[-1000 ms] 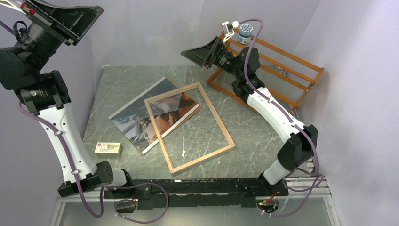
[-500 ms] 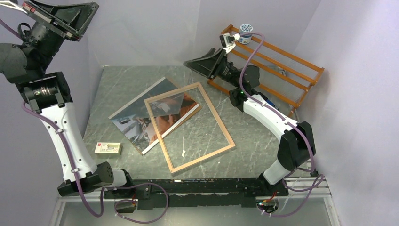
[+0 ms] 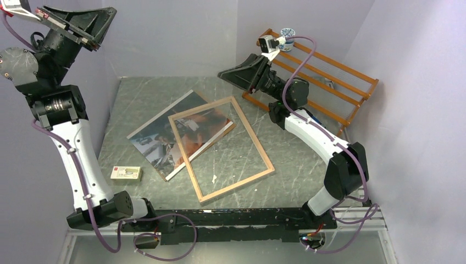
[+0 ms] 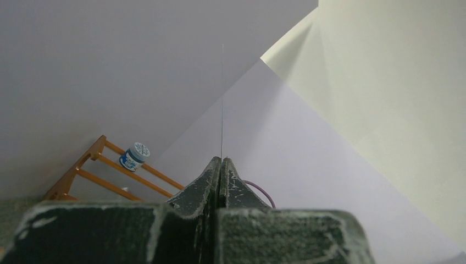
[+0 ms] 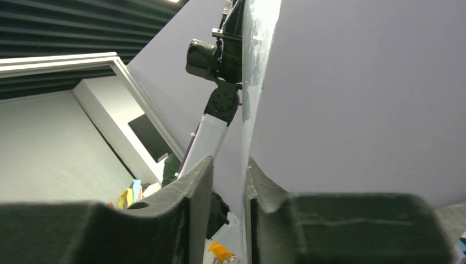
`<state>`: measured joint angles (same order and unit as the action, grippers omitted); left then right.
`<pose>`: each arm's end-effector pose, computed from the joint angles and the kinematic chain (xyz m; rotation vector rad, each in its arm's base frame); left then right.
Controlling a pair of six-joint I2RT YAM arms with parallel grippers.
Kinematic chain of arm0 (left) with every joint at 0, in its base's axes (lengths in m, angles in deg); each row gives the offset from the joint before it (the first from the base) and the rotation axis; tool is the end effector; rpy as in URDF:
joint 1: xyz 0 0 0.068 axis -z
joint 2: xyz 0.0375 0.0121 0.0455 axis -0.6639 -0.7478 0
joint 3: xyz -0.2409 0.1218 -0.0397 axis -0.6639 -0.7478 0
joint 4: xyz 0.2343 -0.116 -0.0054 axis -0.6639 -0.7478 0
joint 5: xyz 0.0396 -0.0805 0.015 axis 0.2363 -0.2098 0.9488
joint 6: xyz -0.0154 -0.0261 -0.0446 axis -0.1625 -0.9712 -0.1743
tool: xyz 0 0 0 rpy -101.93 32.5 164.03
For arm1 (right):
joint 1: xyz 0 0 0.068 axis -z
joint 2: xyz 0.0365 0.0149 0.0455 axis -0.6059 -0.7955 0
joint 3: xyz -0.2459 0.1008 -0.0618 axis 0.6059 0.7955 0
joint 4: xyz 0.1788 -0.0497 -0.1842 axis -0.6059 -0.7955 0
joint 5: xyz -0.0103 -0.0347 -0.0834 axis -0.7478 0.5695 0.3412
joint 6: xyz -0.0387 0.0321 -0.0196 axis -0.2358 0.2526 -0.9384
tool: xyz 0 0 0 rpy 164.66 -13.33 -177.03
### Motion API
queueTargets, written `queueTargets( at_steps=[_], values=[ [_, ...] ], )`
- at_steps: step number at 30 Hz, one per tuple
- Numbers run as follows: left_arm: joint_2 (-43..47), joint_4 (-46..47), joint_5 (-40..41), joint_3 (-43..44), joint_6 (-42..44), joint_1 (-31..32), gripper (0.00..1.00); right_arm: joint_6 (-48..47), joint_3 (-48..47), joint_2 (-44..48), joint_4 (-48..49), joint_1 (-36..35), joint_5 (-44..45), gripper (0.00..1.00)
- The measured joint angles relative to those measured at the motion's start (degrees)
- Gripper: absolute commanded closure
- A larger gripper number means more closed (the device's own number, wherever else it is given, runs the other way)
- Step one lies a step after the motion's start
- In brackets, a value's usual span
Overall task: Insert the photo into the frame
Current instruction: Place the photo frame item in the photo frame.
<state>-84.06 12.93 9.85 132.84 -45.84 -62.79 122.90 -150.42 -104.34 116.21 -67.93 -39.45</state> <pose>0.1916 0.0465 0.6227 -0.1900 1.1673 -1.3585 0.2777 0.1927 0.4532 -0.4448 1.0820 2.0573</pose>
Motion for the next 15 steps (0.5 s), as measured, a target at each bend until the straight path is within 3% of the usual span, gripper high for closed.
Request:
queueTargets(
  at_steps=[3,4,7,9,10,13,15],
  values=[
    [0.44,-0.7,0.9,-2.05,0.22,0.0,0.98,0.24,-0.66,0.0,-1.29,0.0,-1.11,1.0],
    [0.59,-1.03,1.11,-2.58,0.59,0.0,0.96,-0.13,-0.68,0.0,-2.03,0.0,-1.33,1.0],
    [1.05,-2.67,1.6,-4.15,2.49,0.0,0.73,-0.94,-0.68,0.0,-6.51,0.15,-1.86,1.0],
    [1.99,-5.29,1.88,-5.9,5.07,0.0,0.4,-1.66,-0.68,0.0,-10.08,0.46,-2.47,1.0],
    [2.71,-7.52,2.16,-6.93,6.88,0.0,0.32,-2.34,-0.68,0.07,-13.05,0.74,-2.84,1.0],
    [5.29,-17.97,5.16,-9.22,14.62,0.11,0.14,-4.33,-0.68,0.28,-22.4,1.75,-3.89,1.0],
    [7.15,-27.5,10.29,-9.75,21.29,0.48,0.09,-6.62,-0.72,0.61,-31.98,2.29,-4.31,1.0]
  ],
)
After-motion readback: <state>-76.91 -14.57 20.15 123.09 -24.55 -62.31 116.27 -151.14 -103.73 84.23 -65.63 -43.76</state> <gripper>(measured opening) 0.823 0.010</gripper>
